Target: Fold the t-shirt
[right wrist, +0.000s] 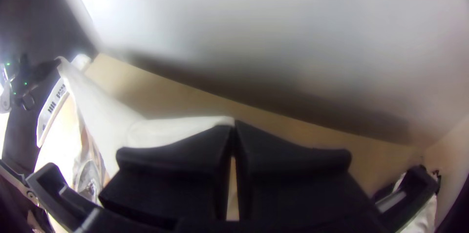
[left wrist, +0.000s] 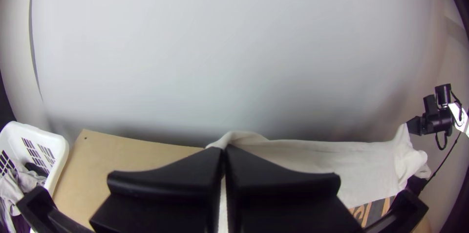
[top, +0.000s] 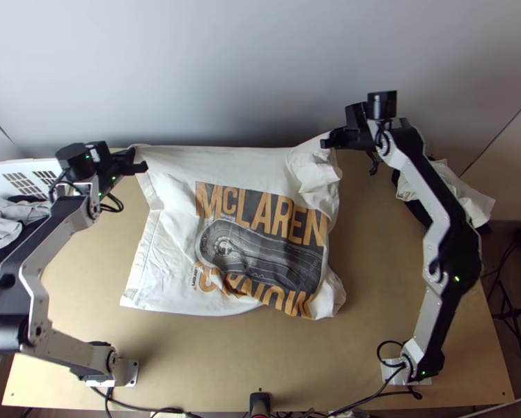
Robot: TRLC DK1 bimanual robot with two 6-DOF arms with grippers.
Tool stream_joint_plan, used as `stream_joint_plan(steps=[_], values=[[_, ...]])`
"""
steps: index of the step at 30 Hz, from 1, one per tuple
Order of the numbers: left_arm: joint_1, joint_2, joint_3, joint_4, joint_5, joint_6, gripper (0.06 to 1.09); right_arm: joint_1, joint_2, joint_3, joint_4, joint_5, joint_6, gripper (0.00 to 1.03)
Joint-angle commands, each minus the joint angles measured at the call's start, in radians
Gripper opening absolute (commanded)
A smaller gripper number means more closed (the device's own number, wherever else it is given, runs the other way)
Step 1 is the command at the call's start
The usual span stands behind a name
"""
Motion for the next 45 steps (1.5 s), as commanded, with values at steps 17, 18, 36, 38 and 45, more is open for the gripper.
stream_joint_plan(steps=[17,18,36,38,45], values=[[-0.045,0.489,0.268,0.109,-0.087,0.068,0.09,-0.009,0.461,0.332,-0.051,0.06,-0.025,0.13],[-0.045,0.495,0.276,0.109,-0.089,0.068,0.09,-0.009,0.461,0.334,-0.051,0.062,-0.022,0.25],[-0.047,0.284,0.274,-0.181,-0.052,0.009,0.96,-0.058,0.234,0.272,-0.178,0.062,0.02,0.98],[-0.047,0.25,0.256,-0.201,-0.04,0.008,0.97,-0.055,0.202,0.249,-0.228,0.062,0.013,0.98],[-0.051,0.135,0.185,-0.278,-0.008,-0.014,1.02,-0.027,0.065,0.113,-0.267,0.062,0.017,0.98]])
